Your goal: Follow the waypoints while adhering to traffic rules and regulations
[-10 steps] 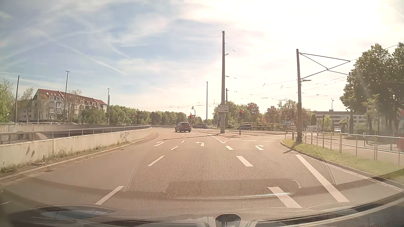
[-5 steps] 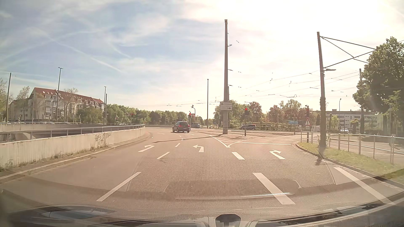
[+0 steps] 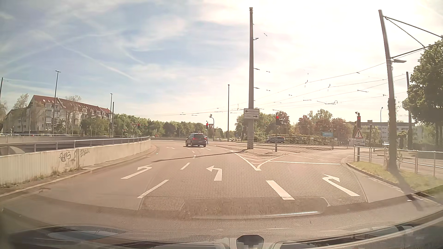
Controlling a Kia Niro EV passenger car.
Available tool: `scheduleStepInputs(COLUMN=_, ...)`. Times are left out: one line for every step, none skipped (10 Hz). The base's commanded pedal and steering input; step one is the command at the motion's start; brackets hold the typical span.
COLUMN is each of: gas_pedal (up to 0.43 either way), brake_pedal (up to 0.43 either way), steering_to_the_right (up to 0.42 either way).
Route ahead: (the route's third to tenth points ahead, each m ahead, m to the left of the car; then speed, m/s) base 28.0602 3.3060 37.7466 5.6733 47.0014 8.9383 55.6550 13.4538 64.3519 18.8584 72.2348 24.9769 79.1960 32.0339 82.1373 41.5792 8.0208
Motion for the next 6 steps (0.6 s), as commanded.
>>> scheduleStepInputs(gas_pedal=0.000, brake_pedal=0.000, steering_to_the_right=-0.002)
scheduleStepInputs(gas_pedal=0.000, brake_pedal=0.000, steering_to_the_right=-0.002)
scheduleStepInputs(gas_pedal=0.000, brake_pedal=0.000, steering_to_the_right=-0.002)
scheduleStepInputs(gas_pedal=0.000, brake_pedal=0.000, steering_to_the_right=-0.002)
scheduleStepInputs(gas_pedal=0.000, brake_pedal=0.000, steering_to_the_right=-0.002)
scheduleStepInputs(gas_pedal=0.000, brake_pedal=0.006, steering_to_the_right=-0.002)
